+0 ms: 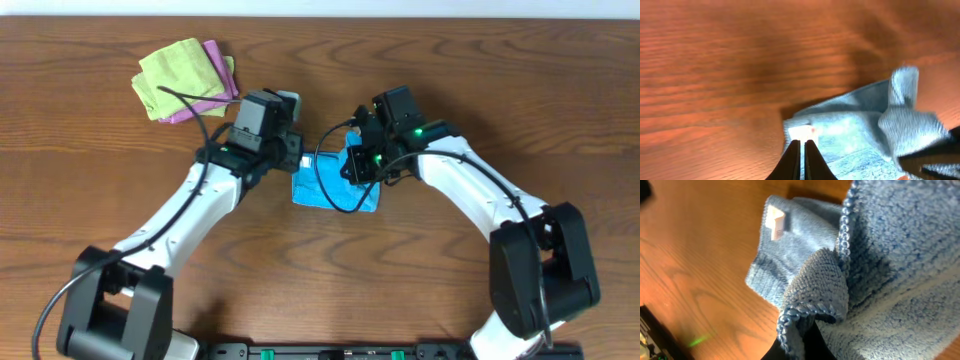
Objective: Fold the cloth
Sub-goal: 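Release the left gripper and move it back-left away from the cloth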
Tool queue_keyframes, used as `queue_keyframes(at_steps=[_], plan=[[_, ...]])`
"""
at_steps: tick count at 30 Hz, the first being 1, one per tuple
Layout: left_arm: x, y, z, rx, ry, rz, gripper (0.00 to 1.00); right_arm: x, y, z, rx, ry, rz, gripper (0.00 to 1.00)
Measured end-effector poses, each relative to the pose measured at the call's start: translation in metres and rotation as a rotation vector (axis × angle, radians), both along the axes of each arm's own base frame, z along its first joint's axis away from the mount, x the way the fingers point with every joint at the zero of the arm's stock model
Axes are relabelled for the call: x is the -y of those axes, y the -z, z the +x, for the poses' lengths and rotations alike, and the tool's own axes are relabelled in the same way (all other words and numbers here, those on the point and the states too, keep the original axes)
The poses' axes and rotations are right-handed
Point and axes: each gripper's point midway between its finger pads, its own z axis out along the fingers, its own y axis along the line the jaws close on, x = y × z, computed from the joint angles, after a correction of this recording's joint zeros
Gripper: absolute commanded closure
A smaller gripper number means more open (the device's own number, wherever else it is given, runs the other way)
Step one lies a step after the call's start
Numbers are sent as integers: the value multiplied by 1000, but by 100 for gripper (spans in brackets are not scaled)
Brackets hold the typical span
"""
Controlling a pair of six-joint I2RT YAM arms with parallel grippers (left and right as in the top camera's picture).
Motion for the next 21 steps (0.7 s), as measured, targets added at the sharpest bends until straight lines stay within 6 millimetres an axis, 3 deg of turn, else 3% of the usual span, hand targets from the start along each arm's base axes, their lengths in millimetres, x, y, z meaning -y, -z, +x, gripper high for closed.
queue_keyframes(at_steps=[10,14,21], plan=[[-85,-20,7,-18,-202,1,94,-25,-3,-8,36,-63,17,98],[-95,-25,6,-15,-222,-14,94,-30,-4,-8,50,-67,18,98],[-93,-33,4,2,-197,-27,94,-32,-5,-4,72,-62,14,99]])
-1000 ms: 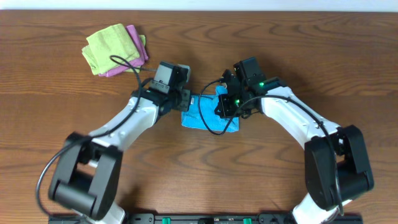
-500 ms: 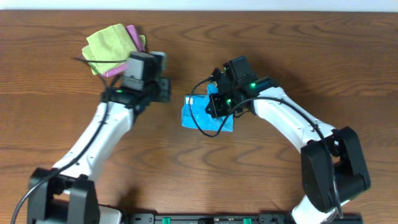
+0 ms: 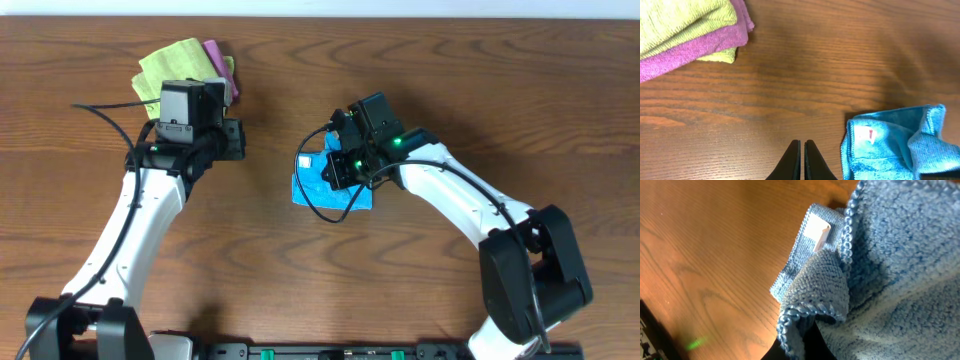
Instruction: Fold the cloth
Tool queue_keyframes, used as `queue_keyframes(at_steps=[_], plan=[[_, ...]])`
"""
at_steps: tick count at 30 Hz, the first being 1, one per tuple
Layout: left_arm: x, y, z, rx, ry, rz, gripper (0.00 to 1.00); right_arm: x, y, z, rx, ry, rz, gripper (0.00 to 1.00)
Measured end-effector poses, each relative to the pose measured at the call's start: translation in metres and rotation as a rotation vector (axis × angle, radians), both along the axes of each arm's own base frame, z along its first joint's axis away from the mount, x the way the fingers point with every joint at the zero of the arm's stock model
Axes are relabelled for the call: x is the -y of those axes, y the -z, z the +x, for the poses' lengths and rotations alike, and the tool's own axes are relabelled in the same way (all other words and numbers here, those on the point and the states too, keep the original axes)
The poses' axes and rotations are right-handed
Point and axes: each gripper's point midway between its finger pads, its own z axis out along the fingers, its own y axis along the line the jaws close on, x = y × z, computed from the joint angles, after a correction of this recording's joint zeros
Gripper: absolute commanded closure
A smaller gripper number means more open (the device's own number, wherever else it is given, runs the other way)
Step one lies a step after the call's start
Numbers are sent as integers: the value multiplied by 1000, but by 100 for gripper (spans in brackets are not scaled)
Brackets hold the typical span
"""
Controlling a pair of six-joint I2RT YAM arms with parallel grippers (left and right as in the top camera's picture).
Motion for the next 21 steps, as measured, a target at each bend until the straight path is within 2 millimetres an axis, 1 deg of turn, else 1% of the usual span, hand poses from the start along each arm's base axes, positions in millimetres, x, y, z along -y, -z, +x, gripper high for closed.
queue_keyframes(at_steps=[6,12,14,17,21], plan=[[-1,-14,-1,41,10,-2,94,-7,-3,3,28,-4,10,98],[-1,-15,-2,44,18,4,94,-19,-4,-3,42,-33,13,99],[-1,-15,-2,44,19,5,94,-19,-1,-3,39,-34,11,98],[-1,-15,-2,44,19,5,94,-19,10,-3,17,-33,-3,98],[-1,-15,-2,44,19,5,94,-20,18,-1,13,-32,-7,98]])
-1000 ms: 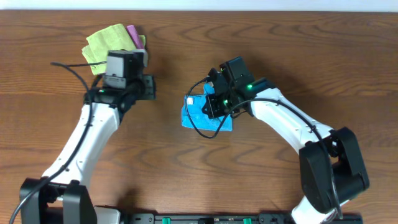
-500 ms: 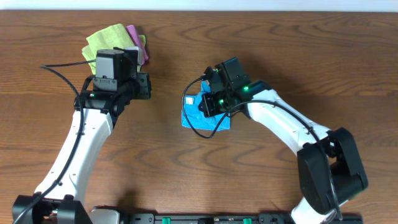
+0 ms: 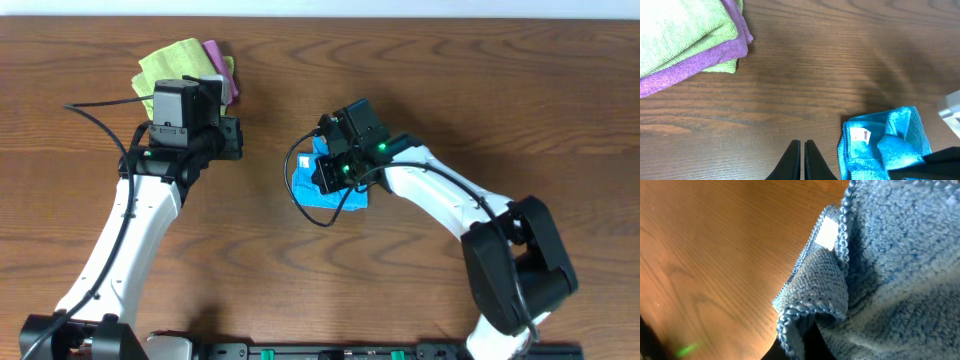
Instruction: Fold the cloth
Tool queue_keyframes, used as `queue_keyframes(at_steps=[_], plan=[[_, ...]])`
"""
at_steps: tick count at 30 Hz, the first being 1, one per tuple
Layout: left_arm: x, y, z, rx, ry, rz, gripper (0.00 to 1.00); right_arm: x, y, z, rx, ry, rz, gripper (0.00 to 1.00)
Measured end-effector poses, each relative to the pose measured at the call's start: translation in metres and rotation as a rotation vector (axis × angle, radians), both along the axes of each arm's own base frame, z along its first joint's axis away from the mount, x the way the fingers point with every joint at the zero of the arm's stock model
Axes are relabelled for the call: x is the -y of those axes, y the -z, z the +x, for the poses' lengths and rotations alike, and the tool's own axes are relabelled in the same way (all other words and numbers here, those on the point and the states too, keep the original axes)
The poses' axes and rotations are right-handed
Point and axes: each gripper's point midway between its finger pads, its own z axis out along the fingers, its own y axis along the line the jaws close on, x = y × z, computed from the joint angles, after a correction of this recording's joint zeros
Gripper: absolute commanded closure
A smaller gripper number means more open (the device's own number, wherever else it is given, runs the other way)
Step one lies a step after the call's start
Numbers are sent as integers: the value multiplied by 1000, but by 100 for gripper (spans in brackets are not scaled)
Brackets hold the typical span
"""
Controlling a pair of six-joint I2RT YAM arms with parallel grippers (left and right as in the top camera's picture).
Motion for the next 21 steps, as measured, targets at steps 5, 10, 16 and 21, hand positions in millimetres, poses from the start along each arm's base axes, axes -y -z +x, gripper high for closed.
queue_keyframes(at_steps=[5,10,16,21], plan=[[0,0,0,0,0,0,94,-3,2,5,16,2,11,98],[0,0,0,0,0,0,94,-6,3,8,25,4,18,98],[0,0,0,0,0,0,94,-6,8,8,14,10,11,99],[0,0,0,0,0,0,94,-5,14,7,-1,17,3,99]])
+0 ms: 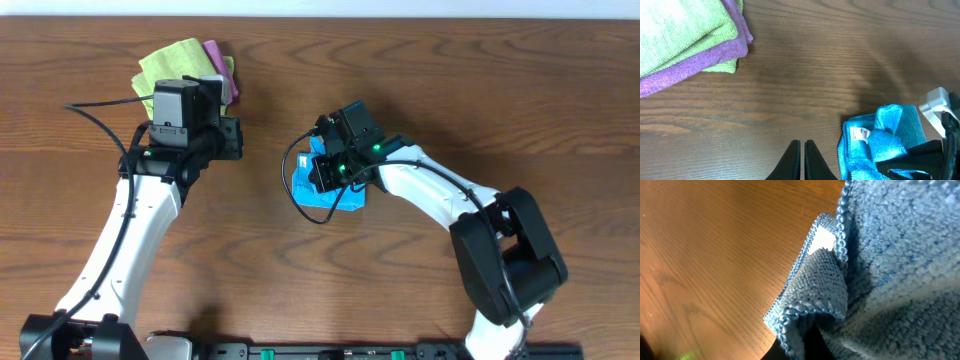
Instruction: Fold the cloth
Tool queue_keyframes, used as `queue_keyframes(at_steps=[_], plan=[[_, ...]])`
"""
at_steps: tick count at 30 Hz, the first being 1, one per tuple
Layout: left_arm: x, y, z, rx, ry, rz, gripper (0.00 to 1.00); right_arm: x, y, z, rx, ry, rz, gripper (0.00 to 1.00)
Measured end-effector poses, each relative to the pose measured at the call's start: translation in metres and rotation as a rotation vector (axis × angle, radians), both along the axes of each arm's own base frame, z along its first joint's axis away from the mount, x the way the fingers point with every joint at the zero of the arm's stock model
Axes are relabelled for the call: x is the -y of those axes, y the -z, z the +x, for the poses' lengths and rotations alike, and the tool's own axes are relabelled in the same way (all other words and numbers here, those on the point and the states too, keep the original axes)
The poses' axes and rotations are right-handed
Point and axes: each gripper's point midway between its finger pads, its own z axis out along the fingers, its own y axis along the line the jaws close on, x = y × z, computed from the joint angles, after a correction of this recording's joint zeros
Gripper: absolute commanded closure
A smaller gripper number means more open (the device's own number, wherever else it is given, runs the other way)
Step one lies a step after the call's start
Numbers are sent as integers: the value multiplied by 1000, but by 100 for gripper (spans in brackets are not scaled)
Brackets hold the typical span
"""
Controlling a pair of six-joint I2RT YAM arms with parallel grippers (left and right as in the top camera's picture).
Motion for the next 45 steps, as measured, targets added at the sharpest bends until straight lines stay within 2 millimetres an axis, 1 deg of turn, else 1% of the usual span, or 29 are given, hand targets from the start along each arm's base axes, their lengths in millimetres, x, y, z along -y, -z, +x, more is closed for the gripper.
queue_keyframes(at_steps=[3,4,5,7,8,10,11,15,22,25,28,32,36,40,41,45], plan=[[0,0,0,0,0,0,94,0,0,0,-1,3,-1,98],[0,0,0,0,0,0,94,0,0,0,-1,4,-1,91],[0,0,0,0,0,0,94,0,0,0,-4,9,0,73],[0,0,0,0,0,0,94,0,0,1,-1,11,-1,33],[0,0,0,0,0,0,94,0,0,1,-1,11,-1,22],[0,0,0,0,0,0,94,0,0,1,0,11,-1,5],[0,0,0,0,0,0,94,0,0,1,0,12,-1,1],[0,0,0,0,0,0,94,0,0,2,2,13,3,1],[0,0,0,0,1,1,94,-4,-6,10,29,16,23,1],[0,0,0,1,5,5,94,-6,-17,19,42,21,42,1],[0,0,0,1,6,5,94,-7,-36,31,57,33,53,1],[-2,1,0,-2,2,5,94,-4,-57,38,51,46,16,1],[-14,2,-2,-21,-19,-22,94,17,-73,41,54,71,-114,1],[-22,1,-3,-32,-16,-101,94,52,-85,44,83,124,-254,1],[-23,4,-5,-42,-13,-113,94,66,-92,44,100,150,-298,1],[-15,15,-15,-71,25,-127,94,101,-126,40,163,213,-367,1]])
